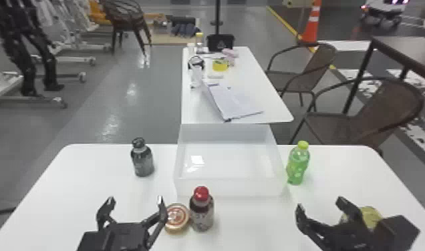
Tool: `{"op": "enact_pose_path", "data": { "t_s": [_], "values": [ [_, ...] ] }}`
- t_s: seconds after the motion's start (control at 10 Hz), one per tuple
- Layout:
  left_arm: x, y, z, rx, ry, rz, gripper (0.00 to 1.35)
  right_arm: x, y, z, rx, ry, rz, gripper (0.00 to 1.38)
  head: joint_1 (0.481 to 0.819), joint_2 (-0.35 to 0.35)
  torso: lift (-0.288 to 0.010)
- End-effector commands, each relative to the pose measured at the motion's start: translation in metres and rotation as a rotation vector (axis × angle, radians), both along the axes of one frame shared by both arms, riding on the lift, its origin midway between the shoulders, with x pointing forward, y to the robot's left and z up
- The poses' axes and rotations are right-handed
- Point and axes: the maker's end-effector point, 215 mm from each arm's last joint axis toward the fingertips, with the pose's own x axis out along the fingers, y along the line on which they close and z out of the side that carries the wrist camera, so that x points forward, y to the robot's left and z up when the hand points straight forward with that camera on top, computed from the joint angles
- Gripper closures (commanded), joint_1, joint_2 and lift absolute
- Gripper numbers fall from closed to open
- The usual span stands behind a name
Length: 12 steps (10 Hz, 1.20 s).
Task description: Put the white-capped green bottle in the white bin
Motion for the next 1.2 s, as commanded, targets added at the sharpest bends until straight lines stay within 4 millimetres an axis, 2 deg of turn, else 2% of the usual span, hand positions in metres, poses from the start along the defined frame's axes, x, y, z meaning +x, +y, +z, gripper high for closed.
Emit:
{"op": "enact_pose_path", "data": {
  "t_s": [0.0, 0.6, 0.9, 1.1],
  "values": [
    [-0.001, -0.001, 0.001, 0.002, -0.005, -0.002, 0.13, 0.0, 0.001, 0.0, 0.003, -0.003, 0.004, 0.2, 0.549, 0.0, -0.1],
    [-0.002, 0.001, -0.001, -0.007, 0.001, 0.004, 0.13, 0.001, 0.002, 0.003, 0.014, -0.009, 0.009, 0.2, 0.549, 0.0, -0.1],
    [-0.001, 0.001, -0.002, -0.008, 0.005, 0.005, 0.13, 0.005, 0.005, 0.042, 0.015, -0.083, 0.016, 0.2, 0.549, 0.0, -0.1],
    [-0.001, 0.001, -0.004, -0.009, 0.01, 0.006, 0.13, 0.009, 0.008, 0.081, 0.014, -0.154, 0.02, 0.2, 0.549, 0.0, -0.1]
  ]
}}
